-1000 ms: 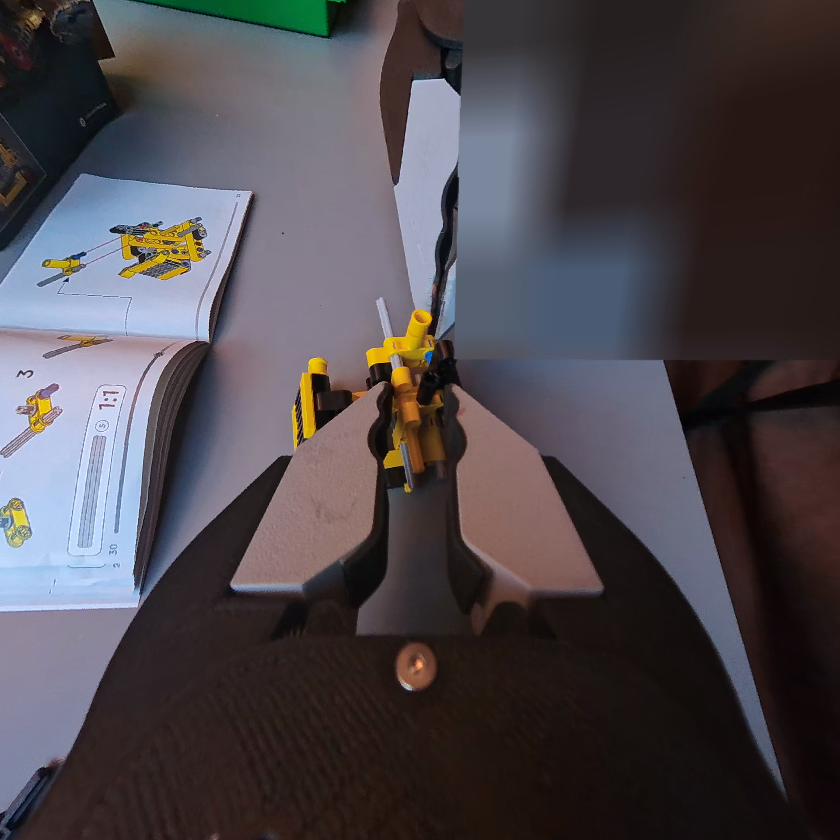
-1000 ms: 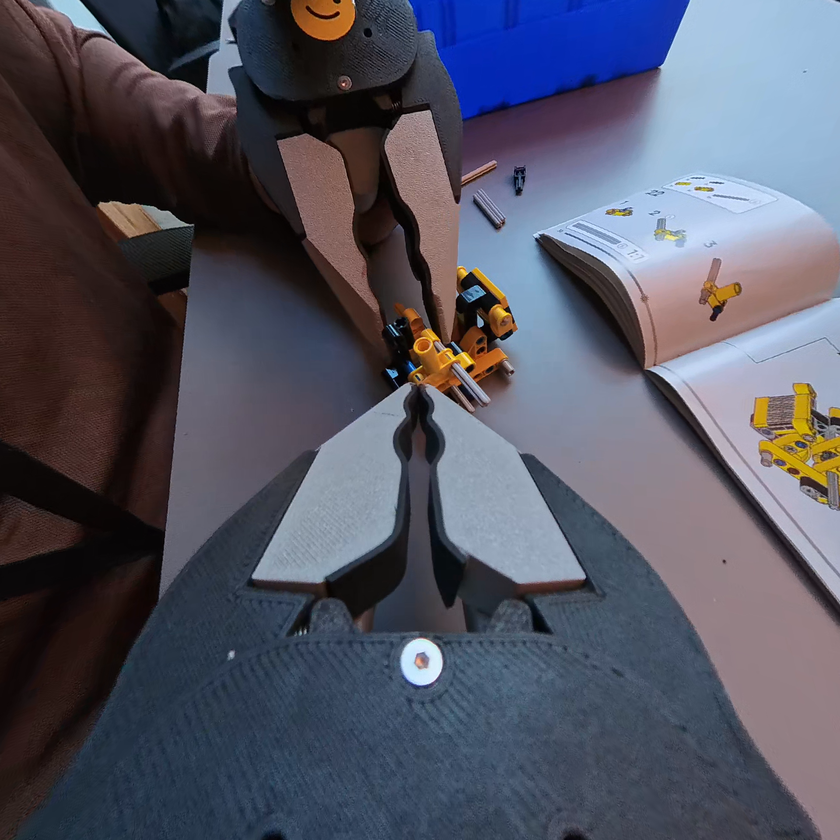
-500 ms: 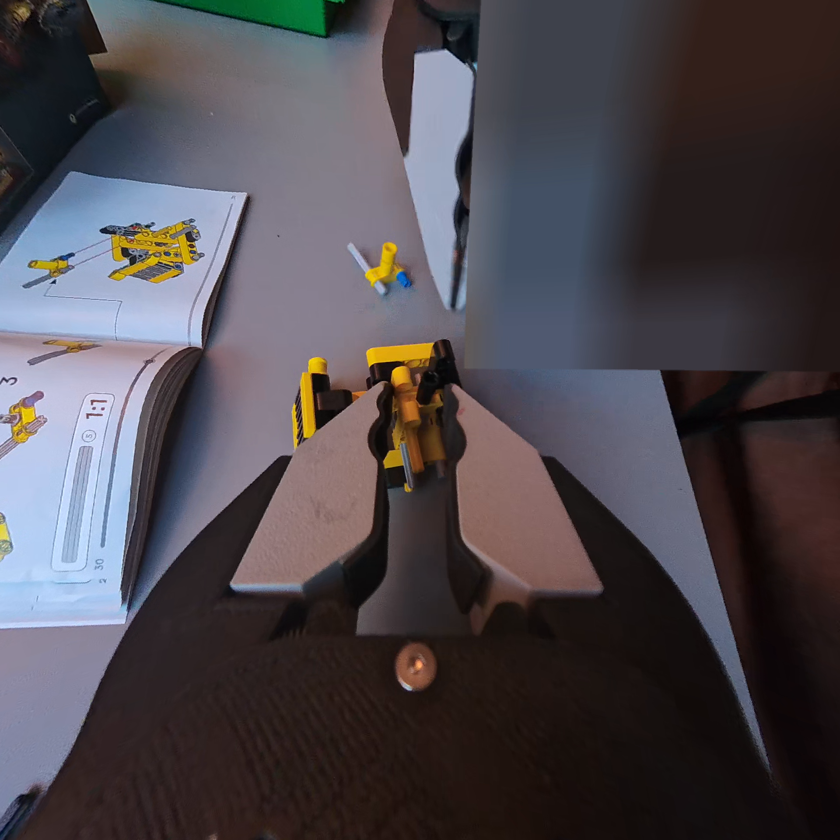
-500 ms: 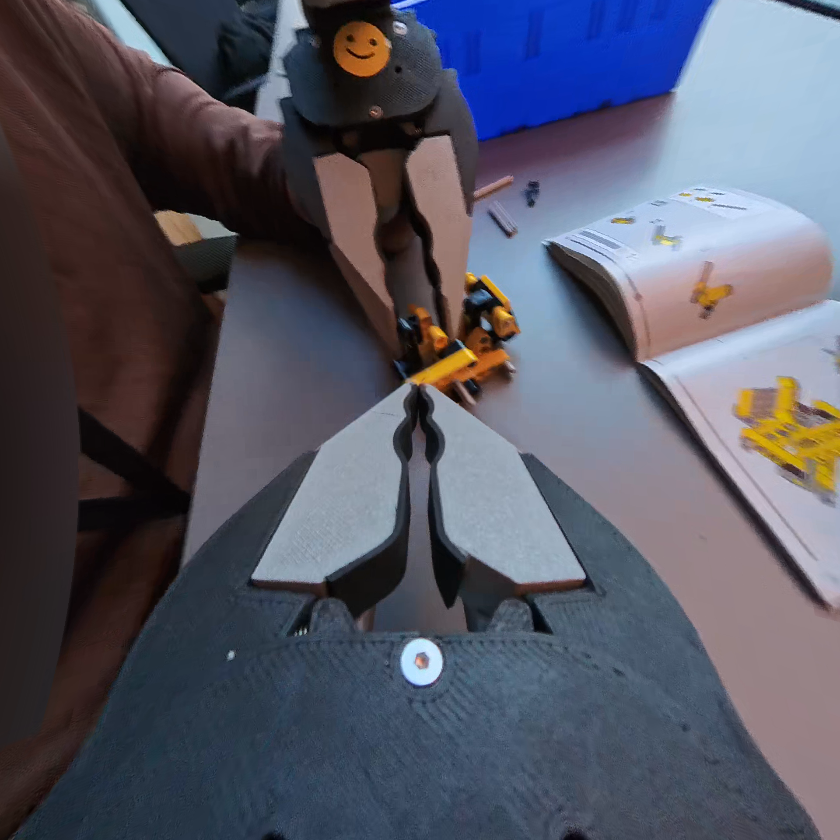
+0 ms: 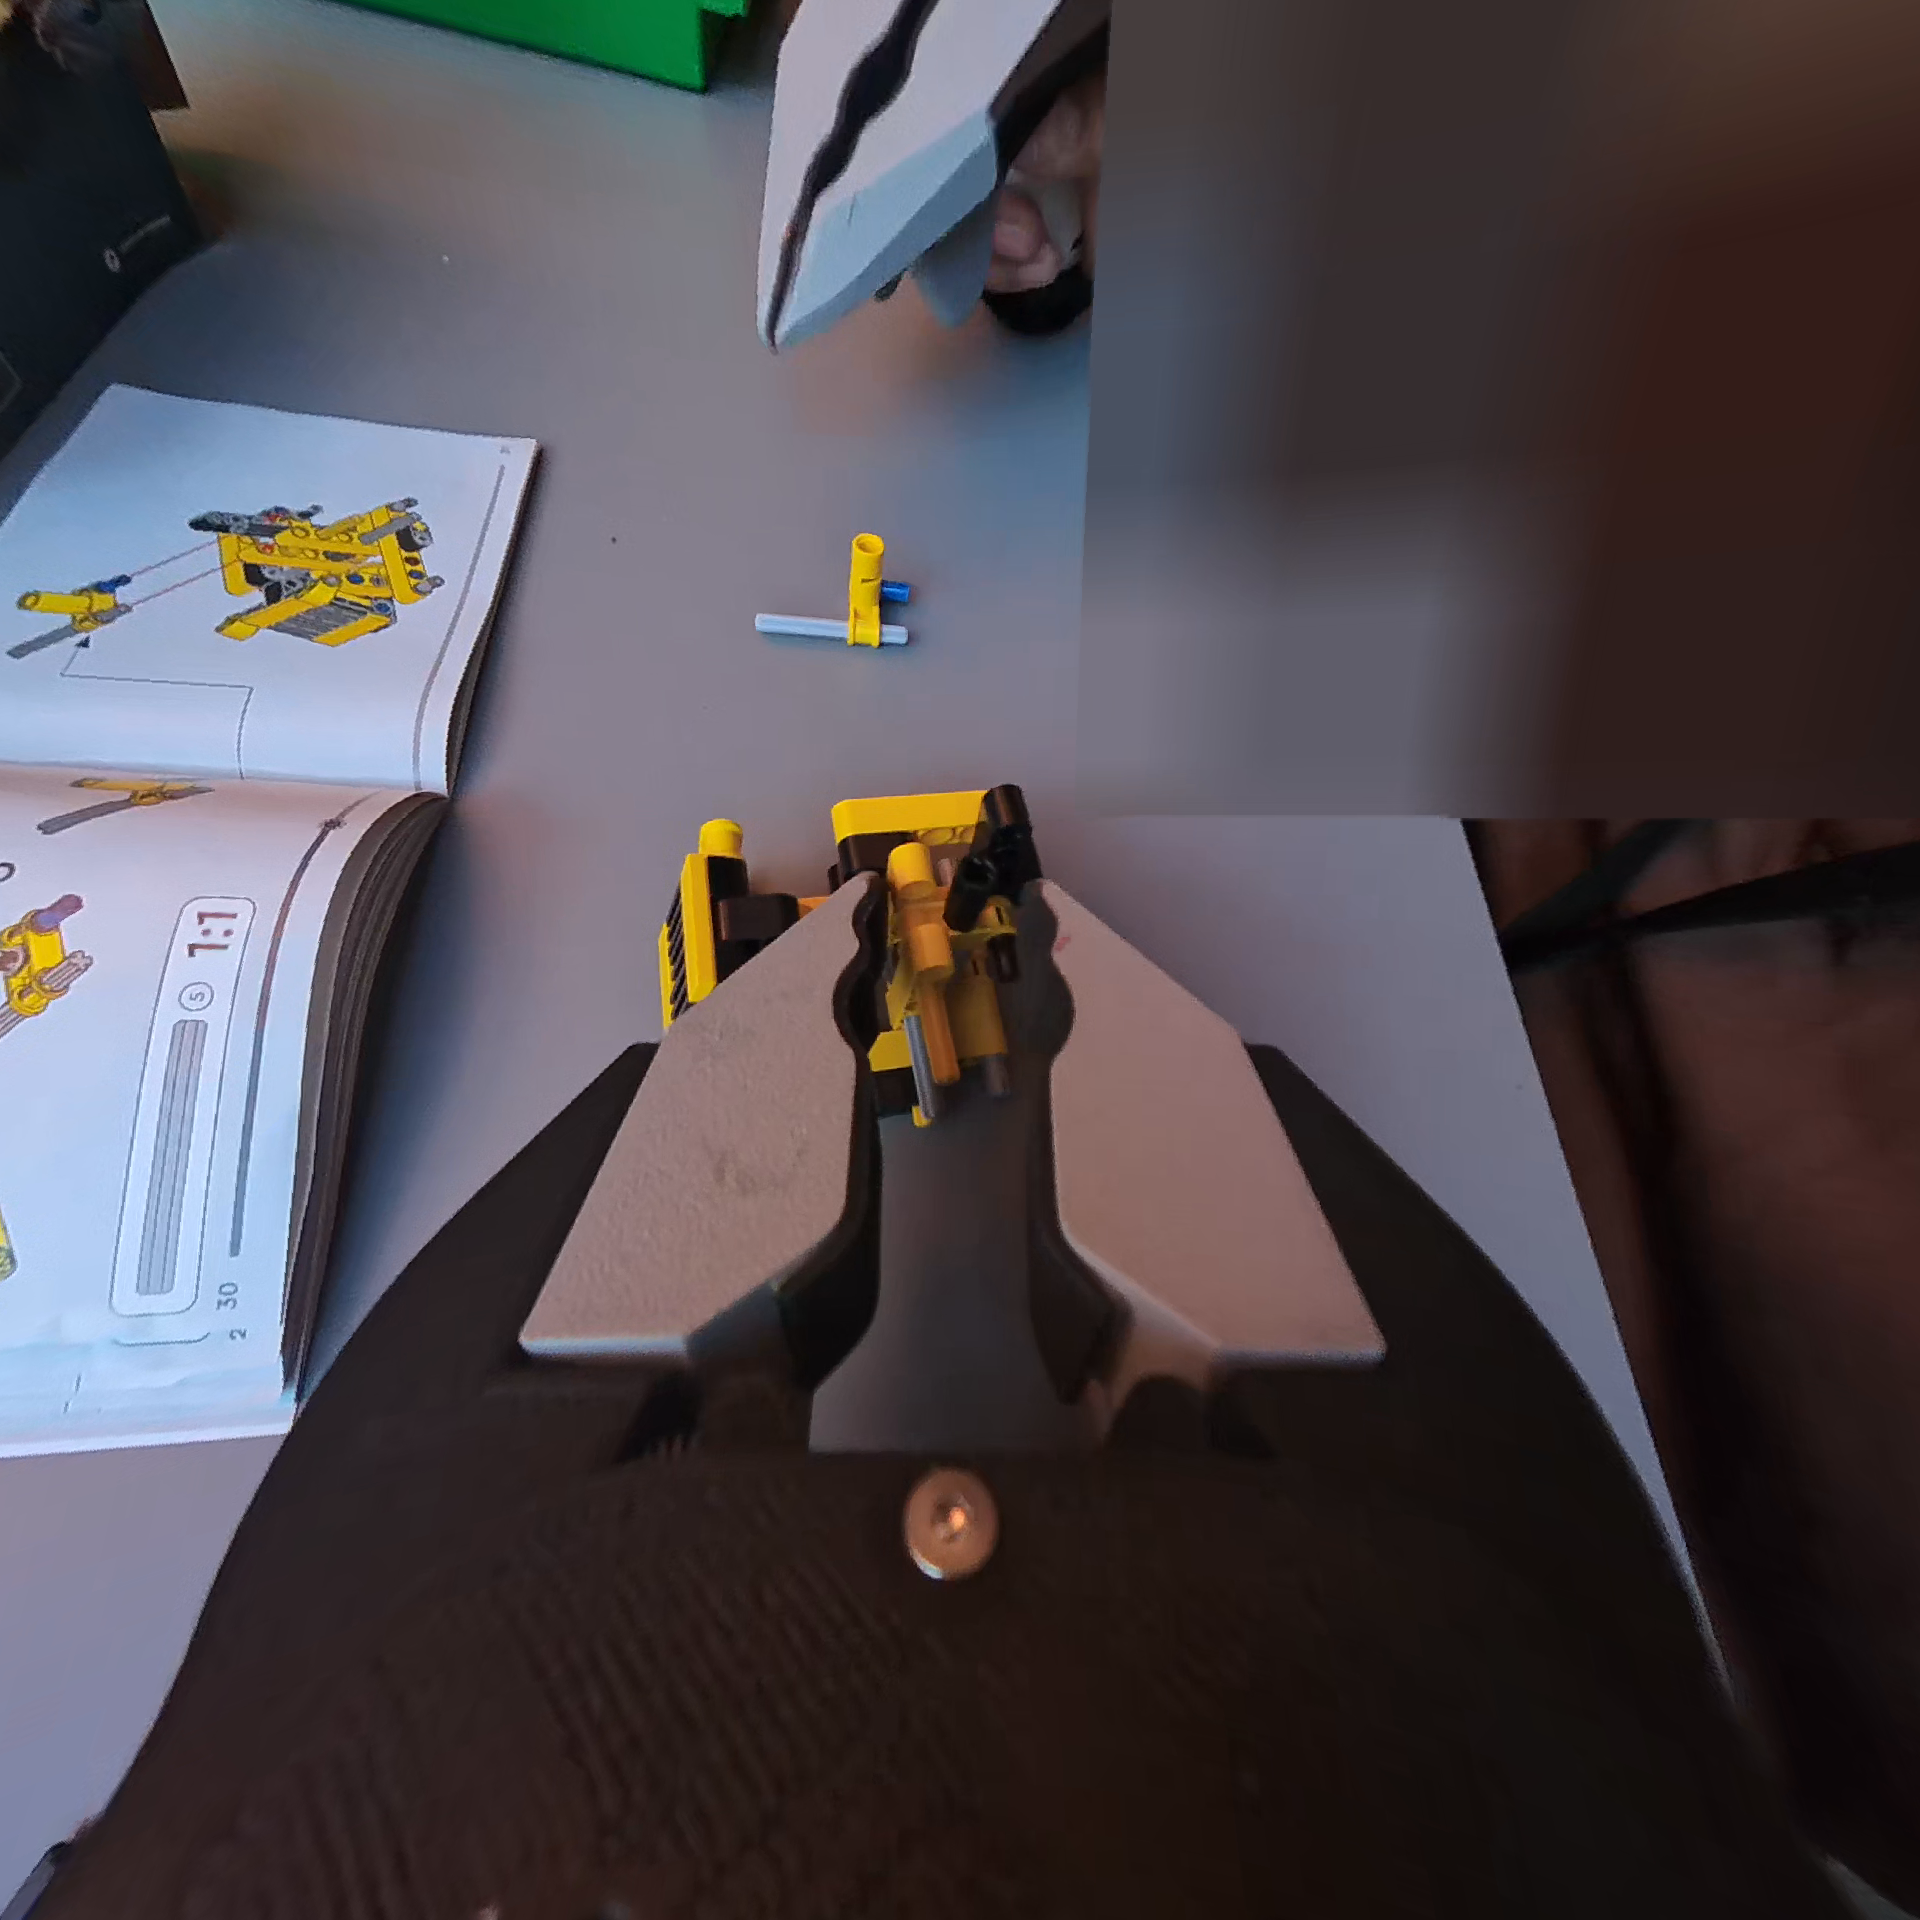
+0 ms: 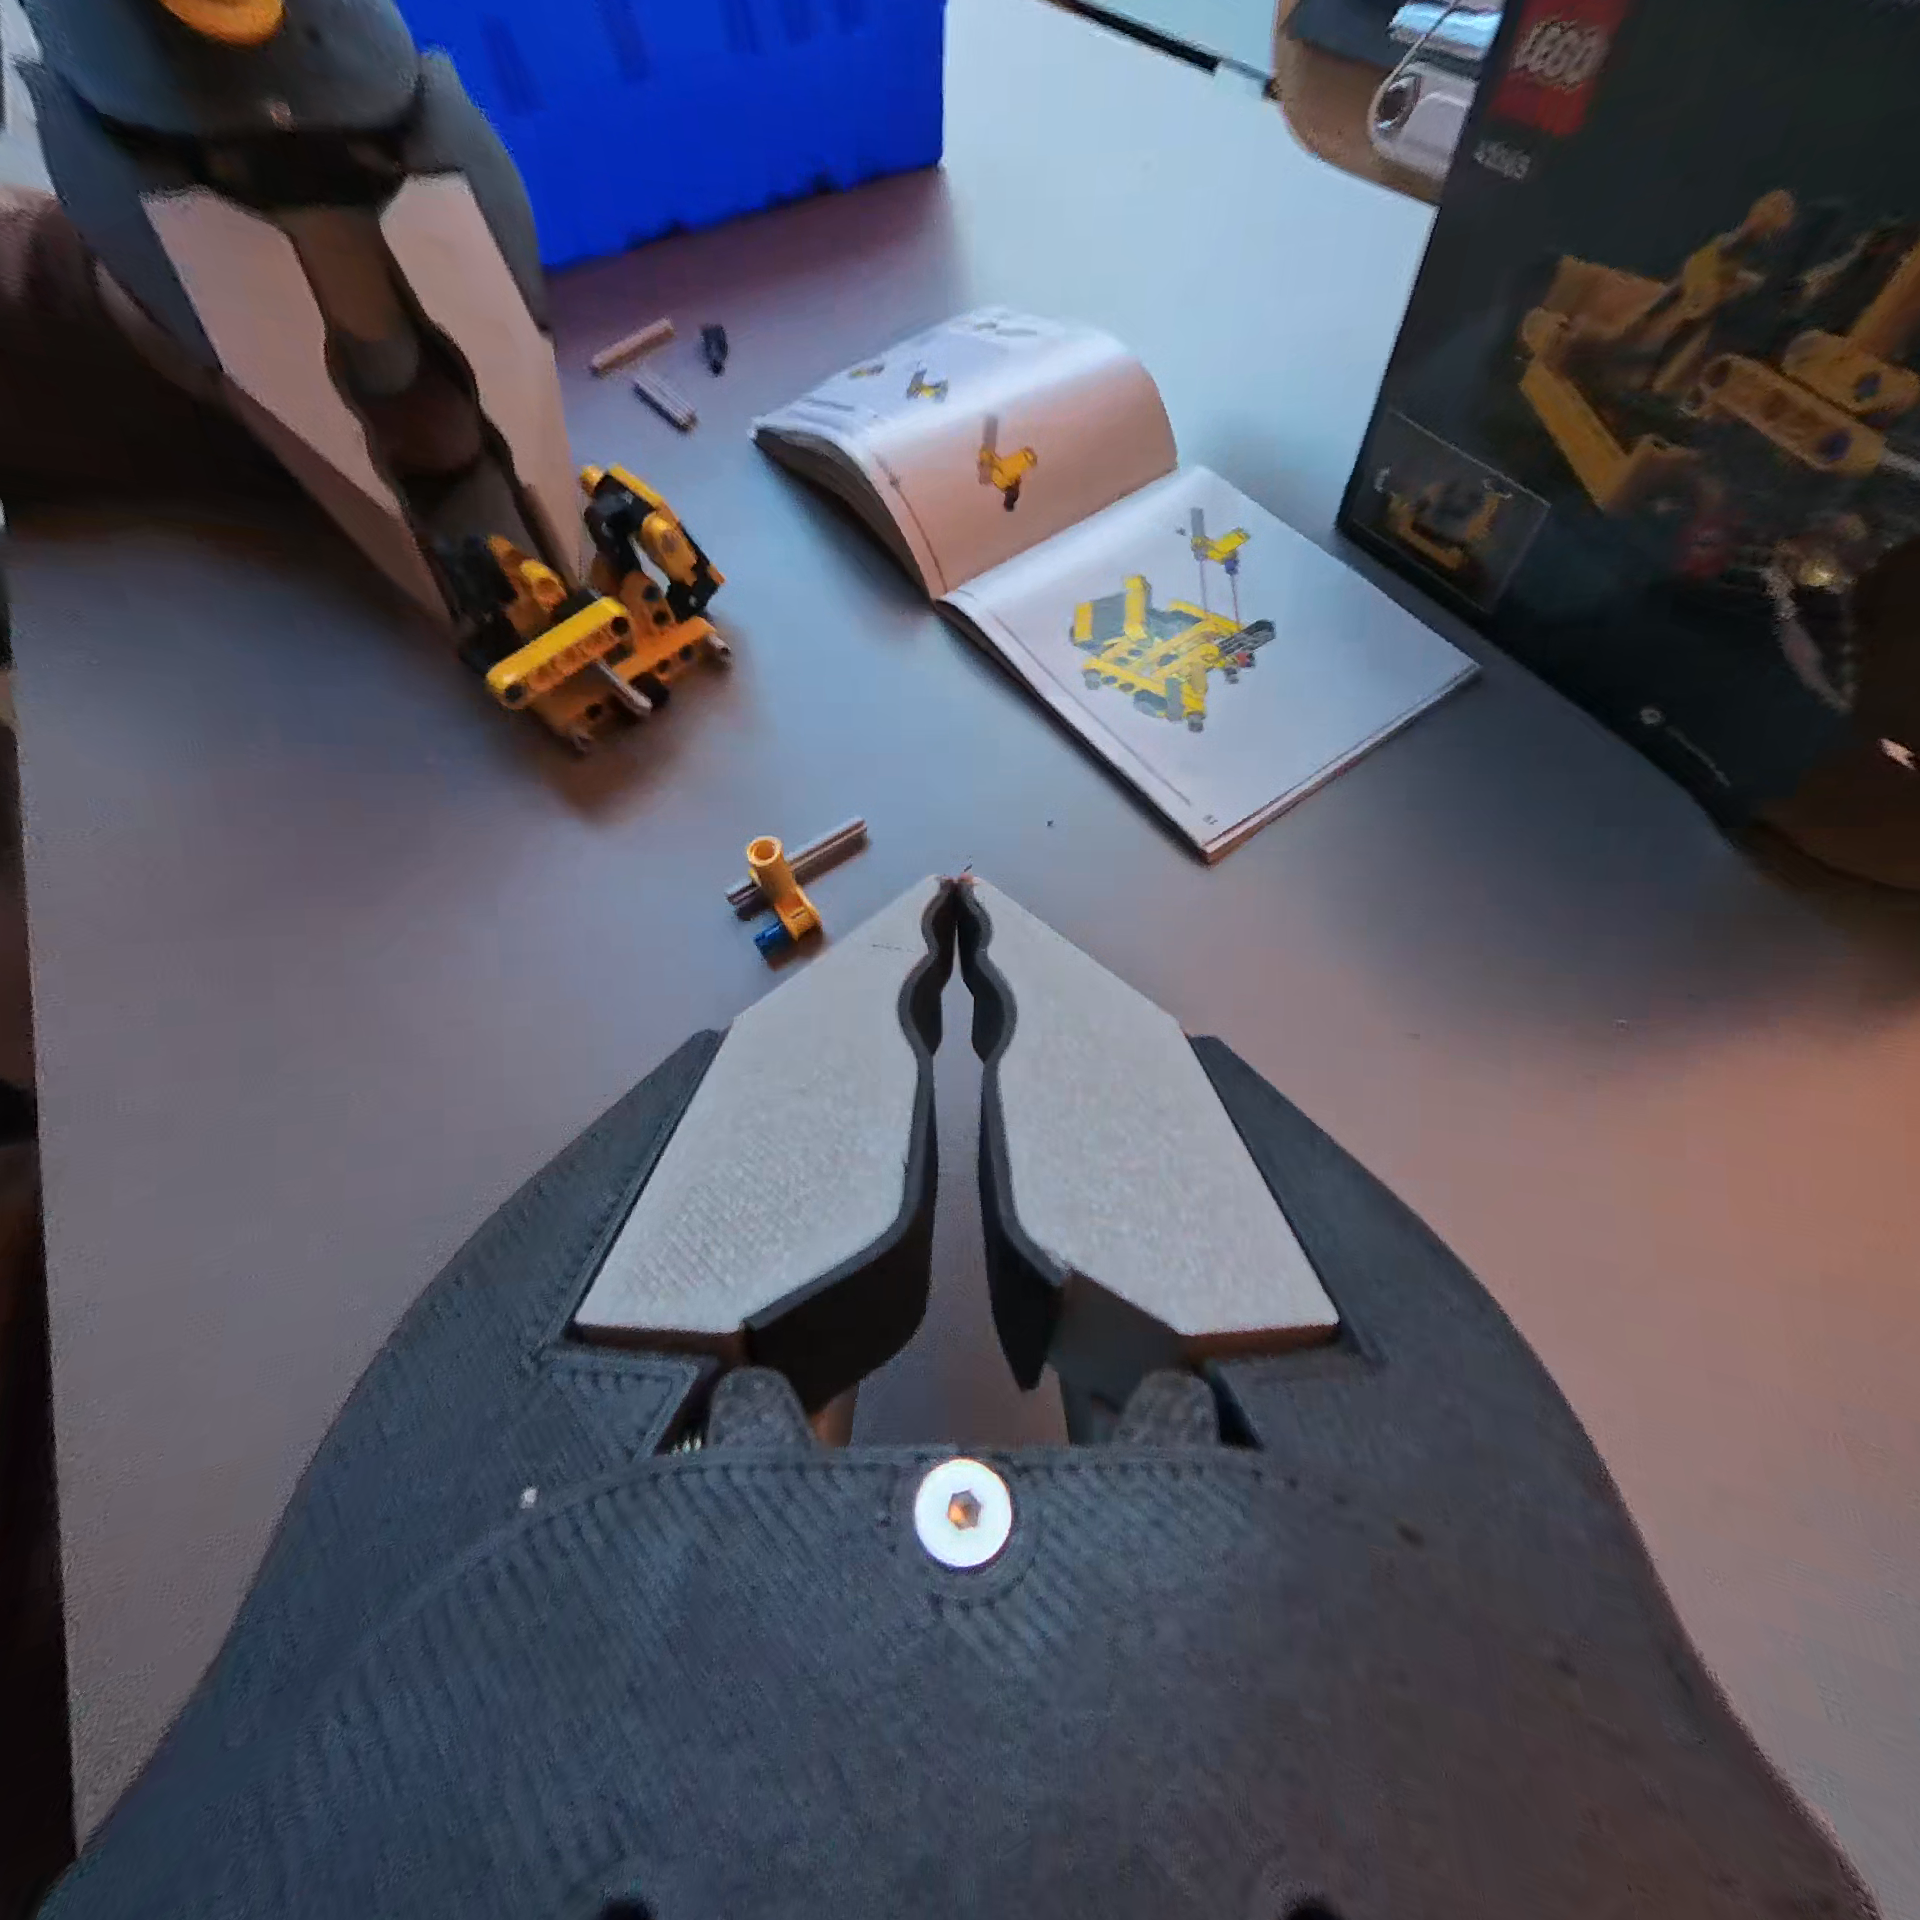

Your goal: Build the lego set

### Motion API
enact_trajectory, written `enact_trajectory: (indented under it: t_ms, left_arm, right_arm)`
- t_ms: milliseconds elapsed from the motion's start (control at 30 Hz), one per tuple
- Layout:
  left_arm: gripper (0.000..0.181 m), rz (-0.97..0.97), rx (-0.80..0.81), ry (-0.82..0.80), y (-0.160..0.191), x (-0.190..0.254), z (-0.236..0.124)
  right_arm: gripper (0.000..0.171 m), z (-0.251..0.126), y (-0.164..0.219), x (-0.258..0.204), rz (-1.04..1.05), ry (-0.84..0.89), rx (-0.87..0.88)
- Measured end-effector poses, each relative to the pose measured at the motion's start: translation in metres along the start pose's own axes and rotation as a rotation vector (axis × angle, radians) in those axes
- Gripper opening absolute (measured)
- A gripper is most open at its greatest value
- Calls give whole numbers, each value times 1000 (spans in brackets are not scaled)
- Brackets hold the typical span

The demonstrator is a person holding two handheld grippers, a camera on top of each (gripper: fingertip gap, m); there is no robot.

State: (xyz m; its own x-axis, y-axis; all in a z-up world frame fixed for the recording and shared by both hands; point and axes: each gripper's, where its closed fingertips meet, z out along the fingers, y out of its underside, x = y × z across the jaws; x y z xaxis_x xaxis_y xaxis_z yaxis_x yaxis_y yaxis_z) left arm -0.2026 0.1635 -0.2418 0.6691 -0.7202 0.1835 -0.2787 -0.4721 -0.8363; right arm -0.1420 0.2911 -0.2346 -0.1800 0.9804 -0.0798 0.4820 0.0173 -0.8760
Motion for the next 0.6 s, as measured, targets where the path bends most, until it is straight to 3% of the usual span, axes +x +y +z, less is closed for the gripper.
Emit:
enact_trajectory:
  t_ms: [233,600]
  left_arm:
    - [30,-26,60,26,-6,5,-8]
    - [30,-31,49,-3,-3,1,-10]
  right_arm:
    - [0,11,15,-14,-78,-31,-107]
    - [0,8,7,-18,-26,-86,-50]
